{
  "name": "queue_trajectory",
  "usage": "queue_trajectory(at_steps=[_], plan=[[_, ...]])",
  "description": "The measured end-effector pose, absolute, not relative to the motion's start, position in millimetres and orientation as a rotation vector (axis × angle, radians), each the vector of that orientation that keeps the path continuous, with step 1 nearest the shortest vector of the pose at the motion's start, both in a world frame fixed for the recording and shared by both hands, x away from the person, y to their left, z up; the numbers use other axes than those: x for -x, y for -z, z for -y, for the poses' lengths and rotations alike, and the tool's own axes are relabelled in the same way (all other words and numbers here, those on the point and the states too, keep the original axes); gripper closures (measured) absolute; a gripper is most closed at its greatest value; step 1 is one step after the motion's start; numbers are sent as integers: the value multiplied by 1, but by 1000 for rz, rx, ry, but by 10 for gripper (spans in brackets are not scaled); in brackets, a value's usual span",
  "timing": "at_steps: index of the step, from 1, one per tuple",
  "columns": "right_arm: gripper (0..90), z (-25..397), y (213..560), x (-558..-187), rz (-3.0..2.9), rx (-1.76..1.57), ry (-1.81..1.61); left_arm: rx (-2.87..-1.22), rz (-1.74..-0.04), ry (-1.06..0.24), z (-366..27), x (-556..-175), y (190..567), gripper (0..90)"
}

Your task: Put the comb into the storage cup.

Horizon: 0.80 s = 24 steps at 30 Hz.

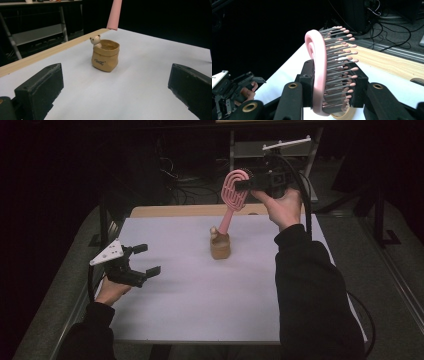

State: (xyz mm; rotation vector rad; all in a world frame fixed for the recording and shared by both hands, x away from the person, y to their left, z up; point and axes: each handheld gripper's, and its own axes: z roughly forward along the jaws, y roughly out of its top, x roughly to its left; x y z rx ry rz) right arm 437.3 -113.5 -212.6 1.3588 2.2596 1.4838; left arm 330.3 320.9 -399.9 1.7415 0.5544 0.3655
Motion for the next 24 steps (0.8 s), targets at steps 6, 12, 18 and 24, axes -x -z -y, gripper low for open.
queue_trajectory(at_steps=[6, 12, 18, 24], plan=[[622, 111, 219, -441, -2265, -1369, -1479, -1738, -577, -371, -327, -326, 406, 0], [622, 110, 227, -444, -2275, -1384, -1466, -1723, -602, -390, -334, -322, 415, 0], [622, 111, 237, -445, -2273, -1401, -1457, -1713, -643, -409, -345, -316, 425, 0], [622, 111, 246, -448, -2278, -1407, -1455, -1701, -684, -427, -355, -311, 432, 0]])
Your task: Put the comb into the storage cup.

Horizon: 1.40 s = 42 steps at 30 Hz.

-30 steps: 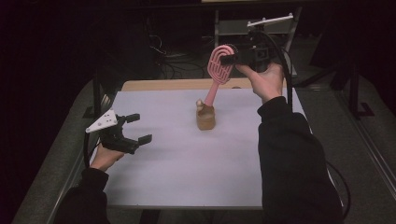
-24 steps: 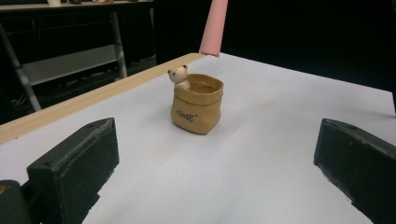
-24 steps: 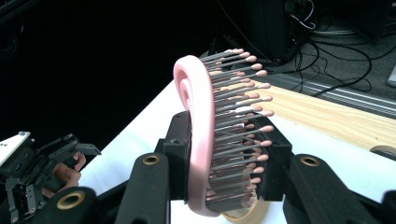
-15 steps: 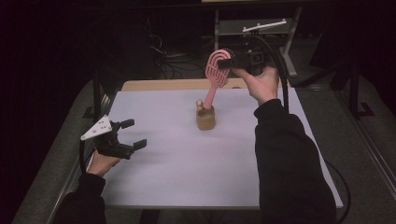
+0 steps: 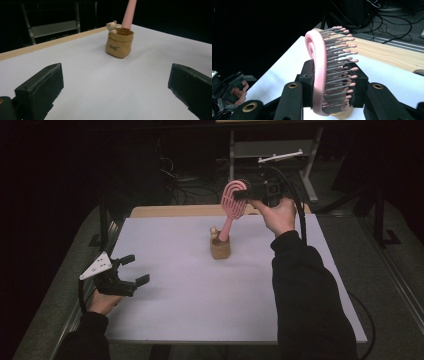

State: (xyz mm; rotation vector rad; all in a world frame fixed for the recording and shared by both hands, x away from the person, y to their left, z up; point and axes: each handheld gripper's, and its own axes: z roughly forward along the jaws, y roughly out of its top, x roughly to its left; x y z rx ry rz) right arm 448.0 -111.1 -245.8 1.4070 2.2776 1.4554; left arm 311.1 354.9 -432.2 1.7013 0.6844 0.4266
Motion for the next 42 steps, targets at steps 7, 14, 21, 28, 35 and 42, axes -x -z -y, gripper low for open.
queue_trajectory(at_steps=[7, 14, 21, 28, 35, 42], plan=[[622, 108, 255, -451, -2291, -1410, -1439, -1701, -697, -440, -359, -308, 439, 0], [621, 104, 263, -454, -2301, -1414, -1428, -1700, -700, -445, -361, -307, 446, 0], [621, 98, 277, -457, -2310, -1418, -1419, -1699, -716, -448, -366, -303, 454, 0], [621, 96, 286, -458, -2313, -1423, -1410, -1700, -723, -452, -368, -303, 455, 0], [621, 95, 294, -459, -2313, -1441, -1409, -1710, -727, -450, -368, -303, 457, 0], [621, 93, 303, -460, -2327, -1453, -1406, -1711, -728, -449, -367, -303, 457, 0]])
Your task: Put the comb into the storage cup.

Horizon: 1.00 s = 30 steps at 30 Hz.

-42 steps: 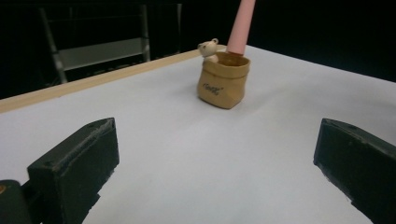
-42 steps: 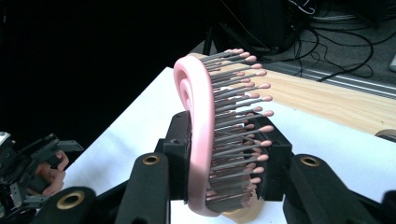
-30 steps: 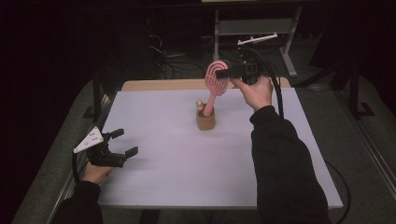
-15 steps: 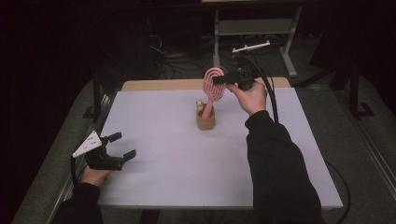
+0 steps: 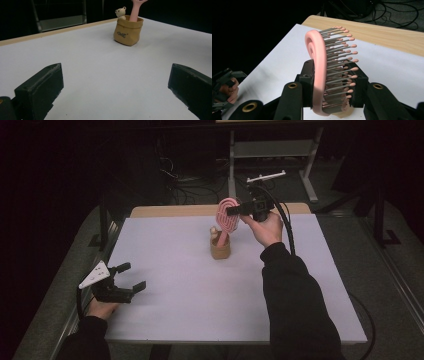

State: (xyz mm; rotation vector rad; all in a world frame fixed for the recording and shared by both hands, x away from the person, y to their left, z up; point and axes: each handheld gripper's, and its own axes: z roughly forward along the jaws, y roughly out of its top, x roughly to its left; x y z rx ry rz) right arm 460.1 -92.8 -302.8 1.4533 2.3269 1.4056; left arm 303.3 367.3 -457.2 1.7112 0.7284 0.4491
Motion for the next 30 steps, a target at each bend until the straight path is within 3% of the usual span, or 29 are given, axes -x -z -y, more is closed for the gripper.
queue_trajectory(at_steps=[13, 23, 30], plan=[[599, 93, 310, -465, -2335, -1525, -1433, -1702, -734, -452, -368, -304, 457, 0], [445, 112, 312, -467, -2296, -1598, -1438, -1686, -726, -440, -366, -304, 456, 0], [390, 119, 315, -465, -2301, -1595, -1462, -1665, -737, -428, -368, -305, 456, 0]])
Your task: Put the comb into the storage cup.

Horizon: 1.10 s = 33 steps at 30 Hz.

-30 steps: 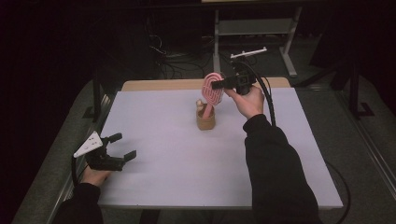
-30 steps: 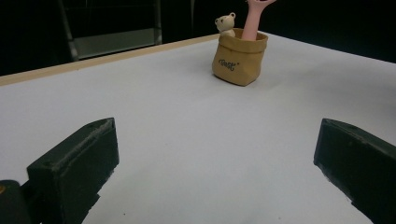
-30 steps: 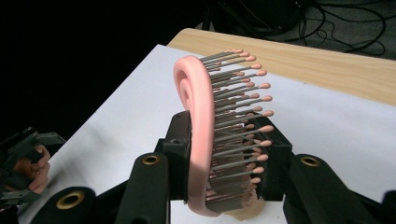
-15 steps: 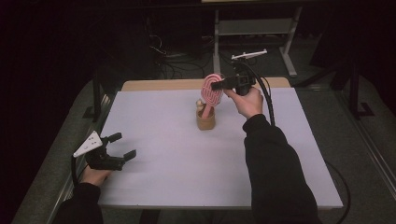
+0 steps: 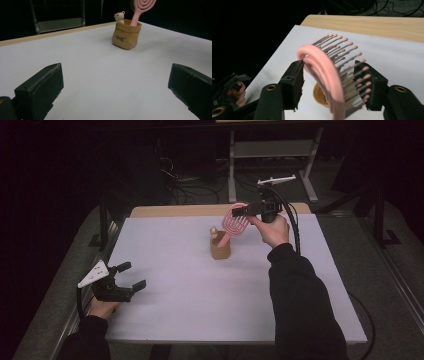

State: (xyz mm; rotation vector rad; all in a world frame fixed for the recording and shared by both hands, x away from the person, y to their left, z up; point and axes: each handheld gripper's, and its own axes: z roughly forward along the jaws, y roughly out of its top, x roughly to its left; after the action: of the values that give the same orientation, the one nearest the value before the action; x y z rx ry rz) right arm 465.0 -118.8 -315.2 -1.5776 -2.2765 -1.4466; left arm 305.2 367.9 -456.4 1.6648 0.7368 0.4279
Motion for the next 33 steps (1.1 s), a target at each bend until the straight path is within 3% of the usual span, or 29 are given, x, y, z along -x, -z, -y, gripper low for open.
queue_trajectory(at_steps=[6, 13, 17, 23, 33], plan=[[328, 125, 319, -464, 2283, 1541, 1450, -1667, -744, -421, -369, -307, 457, 0], [132, 131, 319, -460, 2346, 1526, 1457, -1669, -743, -437, -368, -306, 457, 0], [115, 135, 319, -458, 2389, 1540, 1436, -1653, -755, -437, -370, -307, 457, 0], [8, 143, 322, -458, 2403, 1548, 1421, -1662, -755, -428, -369, -307, 457, 0], [0, 156, 325, -453, 2395, 1509, 1477, -1675, -752, -424, -368, -307, 458, 0]])
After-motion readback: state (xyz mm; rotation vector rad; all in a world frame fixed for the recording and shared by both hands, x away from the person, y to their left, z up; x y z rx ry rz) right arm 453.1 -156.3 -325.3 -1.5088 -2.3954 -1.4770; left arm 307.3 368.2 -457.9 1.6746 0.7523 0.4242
